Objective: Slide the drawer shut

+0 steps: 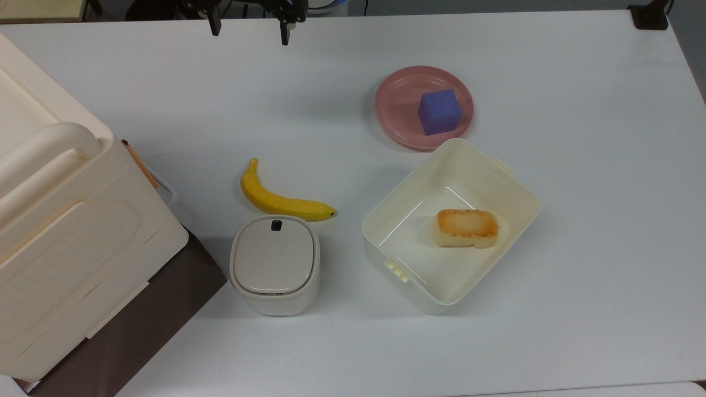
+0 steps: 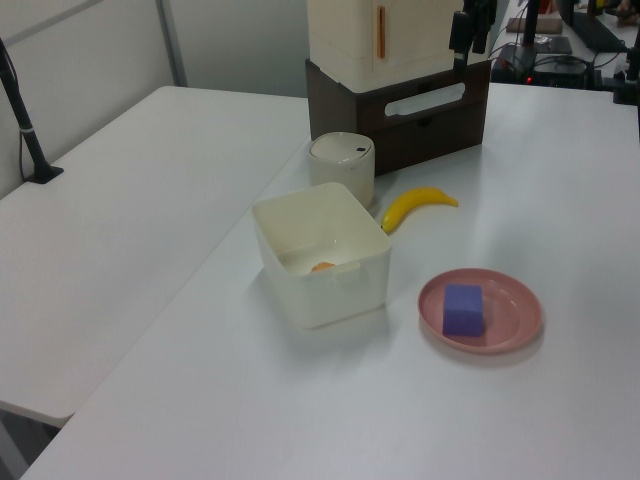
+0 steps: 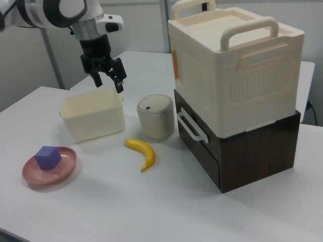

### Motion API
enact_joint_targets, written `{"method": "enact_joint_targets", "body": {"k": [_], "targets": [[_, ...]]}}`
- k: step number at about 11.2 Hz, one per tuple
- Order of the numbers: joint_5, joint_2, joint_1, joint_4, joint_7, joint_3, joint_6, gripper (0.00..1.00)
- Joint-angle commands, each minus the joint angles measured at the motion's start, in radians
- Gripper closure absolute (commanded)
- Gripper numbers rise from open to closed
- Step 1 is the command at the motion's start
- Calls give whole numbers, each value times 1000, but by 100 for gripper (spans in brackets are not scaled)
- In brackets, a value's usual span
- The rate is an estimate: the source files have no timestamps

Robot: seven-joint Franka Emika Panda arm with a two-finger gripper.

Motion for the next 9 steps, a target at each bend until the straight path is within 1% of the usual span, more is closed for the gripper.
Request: {"method": "enact_joint_targets", "body": {"k": [1,9], "targets": [[-8,-12,43,-8,57,-13,18,0],[-8,-12,36,-9,56,-13,21,0]]}}
